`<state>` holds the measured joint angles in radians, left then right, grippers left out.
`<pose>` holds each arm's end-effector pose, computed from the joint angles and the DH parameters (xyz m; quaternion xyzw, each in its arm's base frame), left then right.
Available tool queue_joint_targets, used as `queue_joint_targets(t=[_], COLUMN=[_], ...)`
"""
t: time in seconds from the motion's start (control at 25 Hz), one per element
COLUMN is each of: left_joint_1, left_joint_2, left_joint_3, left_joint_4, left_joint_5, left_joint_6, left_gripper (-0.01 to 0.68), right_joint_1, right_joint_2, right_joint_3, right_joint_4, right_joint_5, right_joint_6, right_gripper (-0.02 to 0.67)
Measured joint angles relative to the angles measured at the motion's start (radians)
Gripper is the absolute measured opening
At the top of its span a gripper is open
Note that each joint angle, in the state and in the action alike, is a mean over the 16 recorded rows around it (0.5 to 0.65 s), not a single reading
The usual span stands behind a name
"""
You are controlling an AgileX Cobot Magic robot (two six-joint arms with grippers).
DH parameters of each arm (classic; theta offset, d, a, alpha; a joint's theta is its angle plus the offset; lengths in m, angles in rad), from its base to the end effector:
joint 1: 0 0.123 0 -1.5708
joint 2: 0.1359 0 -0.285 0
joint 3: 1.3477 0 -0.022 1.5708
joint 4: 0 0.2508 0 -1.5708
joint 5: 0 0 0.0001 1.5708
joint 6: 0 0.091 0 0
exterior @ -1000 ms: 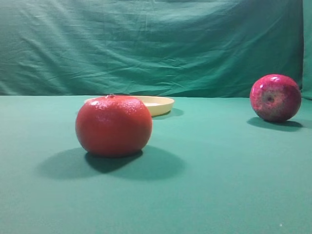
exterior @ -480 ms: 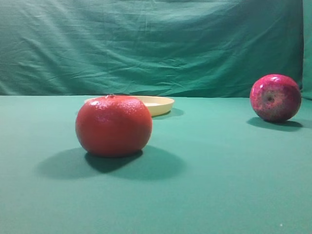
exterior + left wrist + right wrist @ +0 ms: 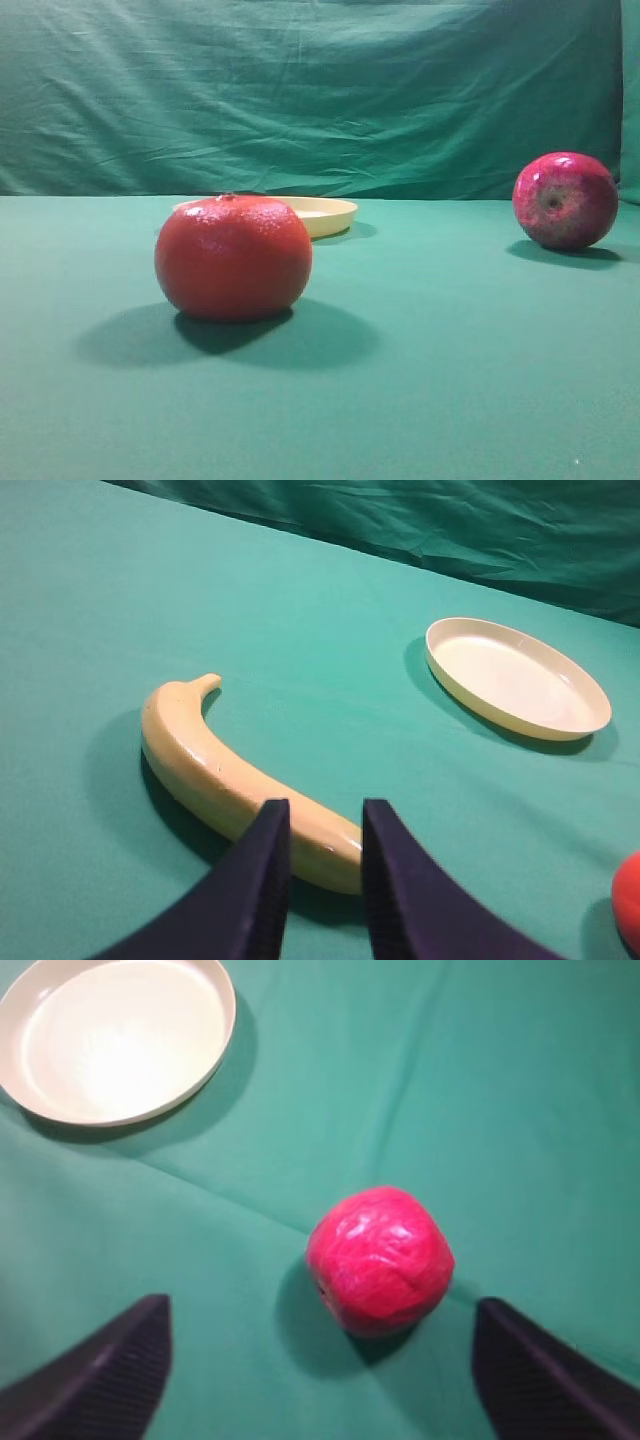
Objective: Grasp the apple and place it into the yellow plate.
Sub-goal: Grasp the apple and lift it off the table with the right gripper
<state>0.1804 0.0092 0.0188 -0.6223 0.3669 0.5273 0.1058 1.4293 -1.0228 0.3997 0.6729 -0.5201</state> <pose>0.0559 -0.0092 0.1795 -0.0307 0.7854 -0.0467 0.6164 0.2905 0.0531 0.2782 -0.1812 0.9287 0.1019 0.3071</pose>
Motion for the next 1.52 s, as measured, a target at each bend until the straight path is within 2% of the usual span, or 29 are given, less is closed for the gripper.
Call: queue_joint_targets(t=[0.16,0.6,0.88,1.2,1.36,1.52], left_joint_1=[0.0,0.0,0.0,0.0,0.0,0.0], left_joint_2=[0.0,0.0,0.0,0.0,0.0,0.0], left_joint_3=[0.0,0.0,0.0,0.0,0.0,0.0], left_joint_4=[0.0,0.0,0.0,0.0,0.0,0.0], left_joint_5=[0.0,0.0,0.0,0.0,0.0,0.0], left_joint_6=[0.0,0.0,0.0,0.0,0.0,0.0], left_gripper=[0.157,0.157,0.157,0.157,0.157,0.157], right_joint_1=[0.0,0.0,0.0,0.008,0.048,0.128], right_joint_2=[0.101,0.337,0.432,0.468,0.471,0.475], right_joint_3=[-0.032,-0.101,-0.152,-0.261,-0.356,-0.451], right_joint_4=[0.001,0.0,0.001,0.043,0.079,0.118], right_joint_5=[-0.011,-0.11,-0.097,0.008,0.046,0.032], right_joint_6=[-0.005,-0.021,-0.024,-0.026,-0.042,-0.072], right_gripper=[0.637,0.643,0.607,0.556,0.543,0.542])
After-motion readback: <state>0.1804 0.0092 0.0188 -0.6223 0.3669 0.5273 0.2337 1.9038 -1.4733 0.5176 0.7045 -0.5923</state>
